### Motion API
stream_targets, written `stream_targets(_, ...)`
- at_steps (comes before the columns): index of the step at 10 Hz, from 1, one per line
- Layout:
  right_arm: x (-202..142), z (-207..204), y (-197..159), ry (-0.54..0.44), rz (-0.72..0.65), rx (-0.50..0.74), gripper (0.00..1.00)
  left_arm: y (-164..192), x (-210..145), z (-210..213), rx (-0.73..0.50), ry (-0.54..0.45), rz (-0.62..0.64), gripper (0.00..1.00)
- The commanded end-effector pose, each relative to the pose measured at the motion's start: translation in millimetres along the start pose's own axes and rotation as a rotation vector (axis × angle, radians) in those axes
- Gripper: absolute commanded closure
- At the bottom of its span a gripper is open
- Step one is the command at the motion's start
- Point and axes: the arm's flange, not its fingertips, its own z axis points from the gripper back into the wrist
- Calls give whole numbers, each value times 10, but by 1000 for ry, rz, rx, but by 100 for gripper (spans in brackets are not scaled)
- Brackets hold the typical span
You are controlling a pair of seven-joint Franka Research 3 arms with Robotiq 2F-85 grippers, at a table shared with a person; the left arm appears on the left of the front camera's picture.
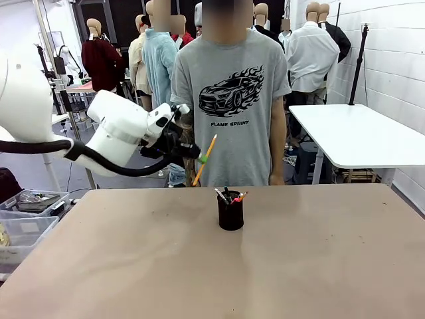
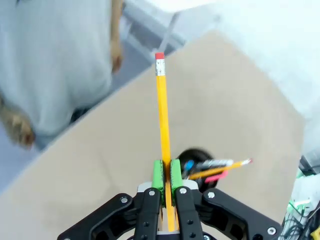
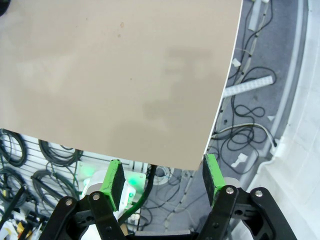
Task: Place the pens into the pen holder.
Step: Pick up a writing instrument from the table and place it into the Pen holder.
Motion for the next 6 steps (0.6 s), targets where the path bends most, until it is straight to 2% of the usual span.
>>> stream_targets(1,11,0,-20,14,0,-20,21,256,-477,27,-267,-164,-144,100)
stream_targets(4,11,0,-20,14,0,-20,21,369,-510,-313,-434,-251,-312,100)
stream_targets(6,11,0,-20,14,0,-20,21,511,-562,-531,-559,-337,-333,100)
